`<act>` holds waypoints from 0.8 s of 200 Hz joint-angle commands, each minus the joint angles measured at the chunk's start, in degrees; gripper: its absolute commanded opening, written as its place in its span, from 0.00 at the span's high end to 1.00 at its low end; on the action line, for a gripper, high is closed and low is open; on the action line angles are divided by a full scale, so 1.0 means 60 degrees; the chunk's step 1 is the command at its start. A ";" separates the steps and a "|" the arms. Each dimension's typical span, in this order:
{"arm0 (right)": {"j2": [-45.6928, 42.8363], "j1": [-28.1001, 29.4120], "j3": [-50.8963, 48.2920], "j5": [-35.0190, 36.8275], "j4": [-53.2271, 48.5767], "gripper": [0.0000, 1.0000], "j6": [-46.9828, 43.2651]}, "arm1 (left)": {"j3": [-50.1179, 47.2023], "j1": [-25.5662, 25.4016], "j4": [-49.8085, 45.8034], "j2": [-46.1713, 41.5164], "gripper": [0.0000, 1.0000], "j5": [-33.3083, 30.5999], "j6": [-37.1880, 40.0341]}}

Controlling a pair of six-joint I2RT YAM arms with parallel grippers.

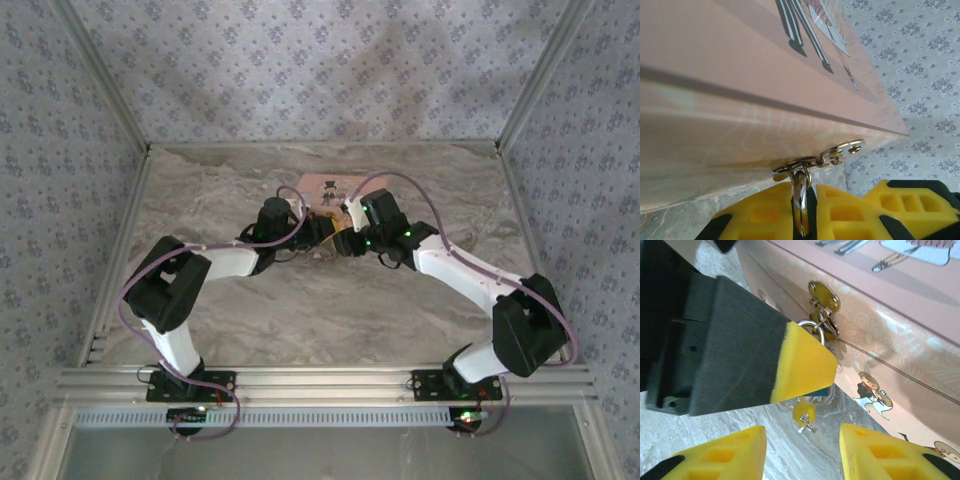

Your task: Unlock a padlock with a key

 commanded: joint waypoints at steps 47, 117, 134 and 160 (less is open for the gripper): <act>0.0280 0.0351 0.0439 0.0669 -0.0204 0.51 -0.0170 | 0.0204 0.0034 0.0674 -0.0117 1.00 0.0365 -0.0169; 0.0850 0.0405 0.0745 0.0908 -0.0152 0.55 -0.0280 | 0.0215 0.0069 0.0735 -0.0147 1.00 0.0409 -0.0215; 0.0909 0.0404 0.0821 0.0997 -0.0168 0.57 -0.0324 | 0.0230 0.0066 0.0748 -0.0149 1.00 0.0424 -0.0230; 0.1026 0.0396 0.0921 0.1004 -0.0221 0.60 -0.0361 | 0.0230 0.0070 0.0777 -0.0147 1.00 0.0452 -0.0258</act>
